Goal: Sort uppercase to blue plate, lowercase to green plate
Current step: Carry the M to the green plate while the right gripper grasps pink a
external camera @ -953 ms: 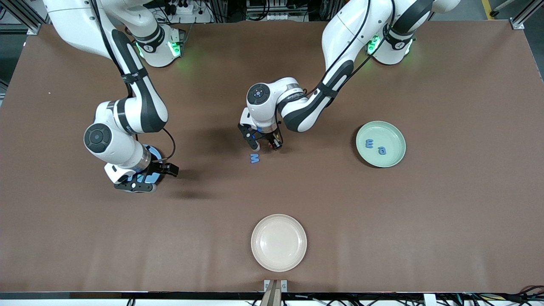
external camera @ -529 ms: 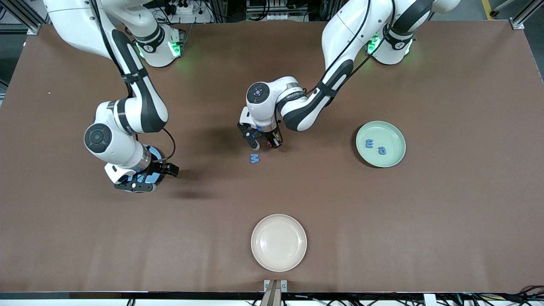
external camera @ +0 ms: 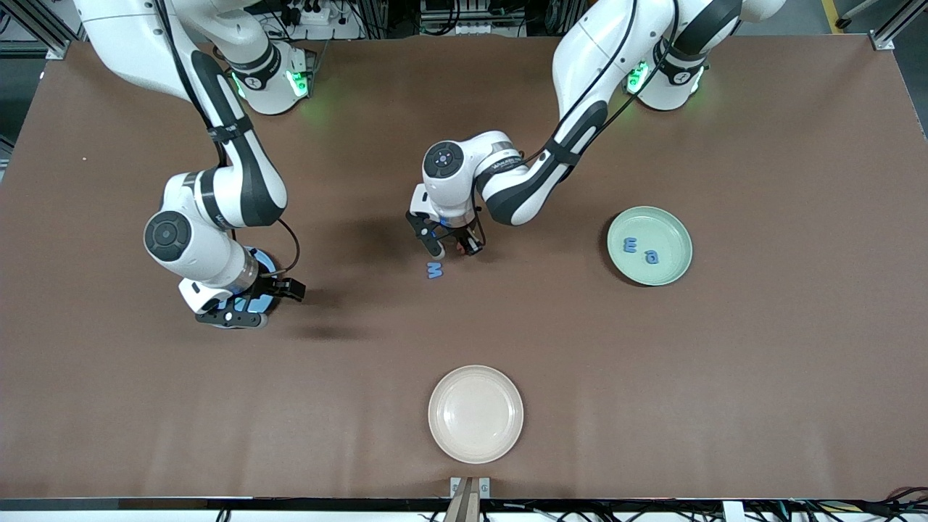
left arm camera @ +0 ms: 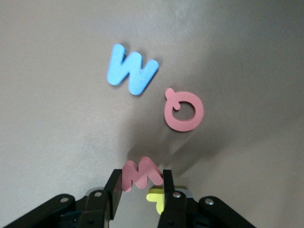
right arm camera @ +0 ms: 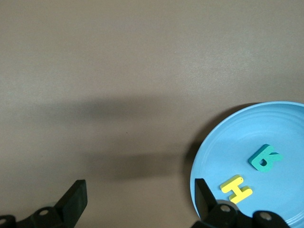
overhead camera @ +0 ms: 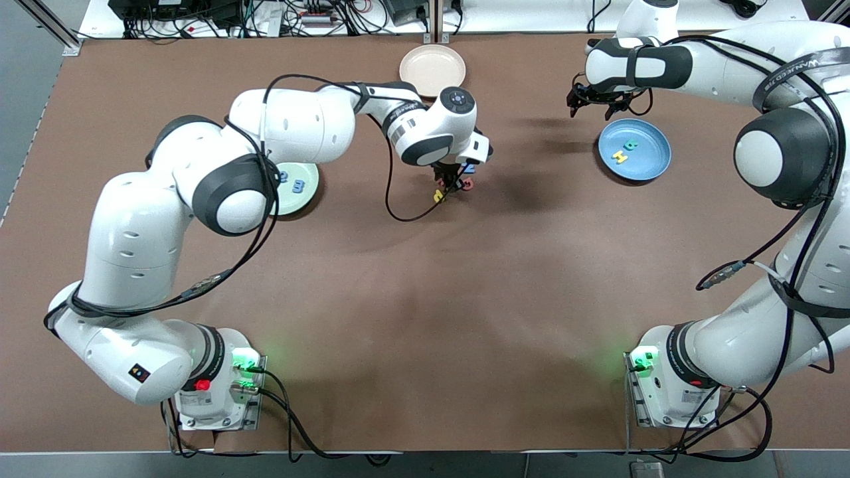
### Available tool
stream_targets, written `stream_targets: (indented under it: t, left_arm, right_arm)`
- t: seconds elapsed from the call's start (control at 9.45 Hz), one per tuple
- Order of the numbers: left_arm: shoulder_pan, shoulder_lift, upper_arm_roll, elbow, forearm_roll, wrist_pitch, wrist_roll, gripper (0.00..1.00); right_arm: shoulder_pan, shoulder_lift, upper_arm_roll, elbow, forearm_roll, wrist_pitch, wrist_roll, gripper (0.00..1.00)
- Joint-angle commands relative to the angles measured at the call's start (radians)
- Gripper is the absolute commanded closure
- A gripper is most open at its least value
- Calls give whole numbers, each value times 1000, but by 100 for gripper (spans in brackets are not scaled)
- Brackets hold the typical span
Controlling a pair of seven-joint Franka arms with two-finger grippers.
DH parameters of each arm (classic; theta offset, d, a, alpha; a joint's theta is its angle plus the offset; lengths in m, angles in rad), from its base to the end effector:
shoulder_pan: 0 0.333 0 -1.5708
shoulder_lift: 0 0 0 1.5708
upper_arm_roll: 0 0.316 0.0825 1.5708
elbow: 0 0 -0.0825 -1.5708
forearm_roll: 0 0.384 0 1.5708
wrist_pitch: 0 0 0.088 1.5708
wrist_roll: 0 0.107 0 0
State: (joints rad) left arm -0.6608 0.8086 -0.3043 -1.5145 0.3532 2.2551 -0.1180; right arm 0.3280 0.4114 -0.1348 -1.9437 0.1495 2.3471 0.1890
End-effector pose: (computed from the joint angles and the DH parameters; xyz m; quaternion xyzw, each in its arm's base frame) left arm 0.4378 -0.5560 0.1957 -0.8800 0.4742 -0.0040 0.0269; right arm 0.6069 0.1246 0.2713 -0.9986 0.0448 0.0060 0.0257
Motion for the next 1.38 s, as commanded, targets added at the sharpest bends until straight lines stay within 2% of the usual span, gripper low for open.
stream_targets:
  t: [0.0, 0.21, 0.42, 0.64, 0.95, 1.27]
  left_arm:
    - [21, -78, -7, -30, -65, -43, 36, 70]
    - [67, -114, -7, -59, -92, -55, 57, 69]
    - [142, -161, -7, -140, -97, -55, 128, 69]
    - [216, -253, -16, -286, -100, -51, 179, 69]
    - [305, -409, -18, -502, -100, -51, 311, 68]
    - [400, -566, -18, -686, -102, -48, 476, 68]
  right_arm:
    - [31, 7, -2, 20, -10, -2, 23, 0]
    - [71, 21, -2, 49, -8, -2, 75, 0]
    - [133, 36, -2, 74, -8, -2, 133, 0]
    - [224, 64, -2, 83, -8, 7, 254, 0]
    - [351, 133, -2, 94, -8, 119, 352, 0]
    - [433, 159, -2, 94, -8, 123, 478, 0]
